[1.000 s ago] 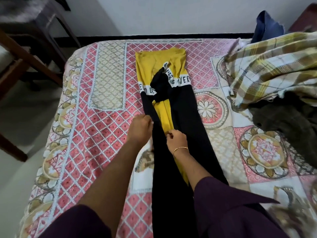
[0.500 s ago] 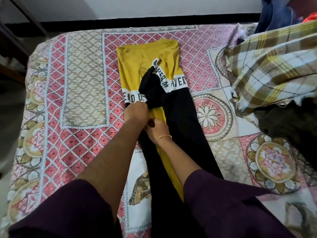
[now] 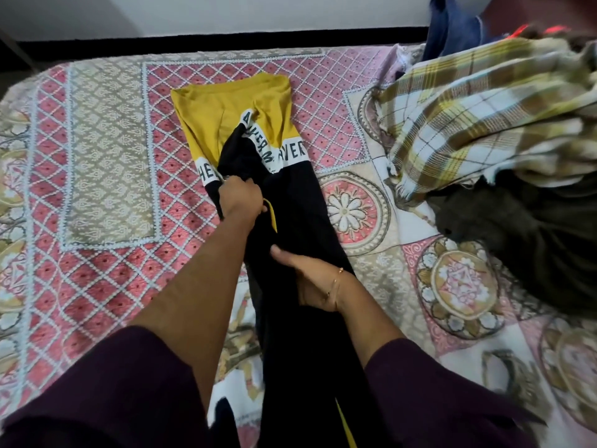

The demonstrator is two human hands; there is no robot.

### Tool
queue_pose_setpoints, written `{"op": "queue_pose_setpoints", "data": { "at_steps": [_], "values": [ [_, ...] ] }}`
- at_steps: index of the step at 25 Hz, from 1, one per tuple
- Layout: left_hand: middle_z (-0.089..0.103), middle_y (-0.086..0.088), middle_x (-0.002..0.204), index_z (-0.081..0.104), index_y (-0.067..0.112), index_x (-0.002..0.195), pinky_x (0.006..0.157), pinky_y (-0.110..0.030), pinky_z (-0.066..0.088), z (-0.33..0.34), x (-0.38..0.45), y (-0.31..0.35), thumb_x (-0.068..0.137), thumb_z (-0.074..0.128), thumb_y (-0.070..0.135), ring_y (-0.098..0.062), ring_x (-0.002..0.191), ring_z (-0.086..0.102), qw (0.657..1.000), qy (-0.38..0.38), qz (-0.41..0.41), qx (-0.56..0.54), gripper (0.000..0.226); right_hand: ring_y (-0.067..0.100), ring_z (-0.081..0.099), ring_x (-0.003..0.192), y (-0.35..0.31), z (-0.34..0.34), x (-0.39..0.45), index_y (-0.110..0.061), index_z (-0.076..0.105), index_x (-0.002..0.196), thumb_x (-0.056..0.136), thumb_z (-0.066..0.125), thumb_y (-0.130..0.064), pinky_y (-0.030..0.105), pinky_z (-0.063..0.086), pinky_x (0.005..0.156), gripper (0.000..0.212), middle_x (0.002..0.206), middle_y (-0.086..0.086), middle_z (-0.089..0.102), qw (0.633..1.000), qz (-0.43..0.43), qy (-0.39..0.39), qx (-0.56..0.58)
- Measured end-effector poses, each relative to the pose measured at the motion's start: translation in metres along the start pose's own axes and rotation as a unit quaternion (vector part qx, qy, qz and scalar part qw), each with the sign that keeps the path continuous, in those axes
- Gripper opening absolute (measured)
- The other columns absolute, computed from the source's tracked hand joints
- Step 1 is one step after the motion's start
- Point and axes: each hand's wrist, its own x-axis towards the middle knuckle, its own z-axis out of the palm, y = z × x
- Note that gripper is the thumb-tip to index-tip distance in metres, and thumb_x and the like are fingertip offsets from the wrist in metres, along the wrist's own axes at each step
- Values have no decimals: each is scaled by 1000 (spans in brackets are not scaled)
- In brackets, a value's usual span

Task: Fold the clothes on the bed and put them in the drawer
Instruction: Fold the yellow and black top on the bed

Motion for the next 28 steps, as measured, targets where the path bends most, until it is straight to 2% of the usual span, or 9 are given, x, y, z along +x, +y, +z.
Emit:
{"op": "queue_pose_setpoints", "data": {
  "at_steps": [3,5,8,11,15,18,20,24,28],
  "values": [
    [63,-24,99,55,-5,98,77,-39,52,9,-15,-6,97,45,25,-38,84,64,995,5,60,81,32,21,57,80,20,-25,-3,-15,67,91,89,36,-64,34,45,74,58,87,6,61,995,21,24,93],
    [62,-24,104,56,-4,107,76,-39,43,11,-36,-18,98,45,22,-39,96,59,977,39,155,143,30,17,53,72,29,-31,-8,-17,60,84,95,33,-54,31,43,67,48,80,3,55,995,47,55,64],
    [58,-18,117,55,3,122,80,-39,41,6,-68,-41,98,43,19,-35,105,55,959,125,223,120,30,12,53,68,32,-26,-13,-18,54,81,99,38,-31,26,44,61,28,76,-1,54,994,49,89,25],
    [54,-19,108,56,2,106,72,-40,38,4,-99,-72,98,44,22,-36,98,53,965,181,161,102,25,15,58,74,34,-20,-13,-14,58,90,98,42,-24,28,48,65,21,83,2,60,994,44,85,58],
    [59,-17,100,56,3,96,73,-39,42,5,-147,-105,96,41,43,-36,94,58,981,104,44,158,42,20,62,83,36,-12,-9,-11,64,95,100,35,-36,33,48,78,39,83,5,69,985,21,105,138],
    [57,-17,107,56,1,102,78,-42,43,9,-168,-109,96,37,48,-38,97,57,982,85,16,168,50,15,67,63,38,-6,-5,-11,64,87,100,40,-25,26,54,59,30,69,2,70,984,1,139,111],
    [57,-17,109,54,0,105,80,-42,42,10,-178,-110,97,37,45,-39,98,56,986,85,-8,141,48,13,67,54,42,-1,-7,-10,65,84,97,47,-18,23,54,51,24,63,2,70,985,-8,150,87],
    [64,-22,94,56,-4,94,68,-33,36,4,-189,-123,96,51,26,-37,90,60,997,58,-1,55,30,24,62,69,47,10,-15,-8,59,72,89,59,-8,36,51,71,18,76,11,64,985,-51,162,39],
    [62,-26,97,55,-6,99,67,-35,37,-10,-190,-125,98,40,10,-38,90,59,992,113,-52,39,23,25,61,78,51,9,-24,-9,57,77,89,62,-11,40,50,85,13,82,11,63,979,-97,177,25]
  ]
}}
